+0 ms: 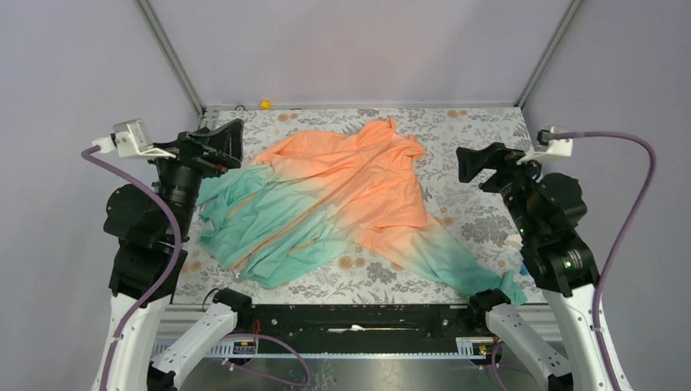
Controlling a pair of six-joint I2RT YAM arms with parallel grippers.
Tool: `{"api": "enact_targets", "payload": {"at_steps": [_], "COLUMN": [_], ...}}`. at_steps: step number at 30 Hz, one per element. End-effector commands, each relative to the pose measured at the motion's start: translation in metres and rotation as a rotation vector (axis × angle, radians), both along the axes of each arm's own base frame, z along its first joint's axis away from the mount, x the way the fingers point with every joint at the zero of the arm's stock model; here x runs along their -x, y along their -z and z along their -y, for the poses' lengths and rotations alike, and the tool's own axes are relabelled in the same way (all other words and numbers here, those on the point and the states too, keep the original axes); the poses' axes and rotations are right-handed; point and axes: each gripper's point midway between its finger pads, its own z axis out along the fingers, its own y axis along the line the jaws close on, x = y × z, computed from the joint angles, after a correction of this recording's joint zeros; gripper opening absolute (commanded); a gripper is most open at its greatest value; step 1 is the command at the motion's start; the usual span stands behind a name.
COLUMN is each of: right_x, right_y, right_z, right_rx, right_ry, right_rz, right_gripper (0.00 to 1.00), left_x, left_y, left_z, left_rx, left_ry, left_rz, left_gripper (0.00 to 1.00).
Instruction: Zip up the jacket
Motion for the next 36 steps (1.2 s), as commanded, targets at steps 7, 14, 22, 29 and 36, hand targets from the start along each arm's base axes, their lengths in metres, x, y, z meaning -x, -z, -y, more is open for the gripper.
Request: {"api": "enact_targets", "payload": {"at_steps": [7, 14, 22, 29, 36], "right_x": [-0.047, -0.07, -0.077, -0.072, -0.077], "right_y": [0.085, 0.151, 0.205, 0.238, 0.281], "right_z": [-0.049, -0.108, -0.203, -0.287, -0.336], "right_rx": [-0.057, -0.102, -0.244, -0.315, -0.253], "right_ry": [-0.157, -0.281, -0.302, -0.342, -0.419], "right_rz": [-0.257, -0.401, -0.5, -0.57, -0.636], "right_gripper": [0.98, 0.98, 0.98, 0.95, 0.71], "left_x": [-0.025, -0.03, -0.023, -0.026, -0.047], "left_y": [0.096, 0.179, 0.259, 0.291, 0.329], "left_z": [0.017, 0.01, 0.014, 0.008, 0.019], "left_rx": [-0.114, -0.226, -0.318, -0.336, -0.298], "left_ry": [0.043, 0.003, 0.047, -0.004, -0.023], "left_rz": [-0.254, -0.508, -0.722, -0.845, -0.988], "left_gripper": [0.99, 0.99, 0.99, 0.99, 0.99]}}
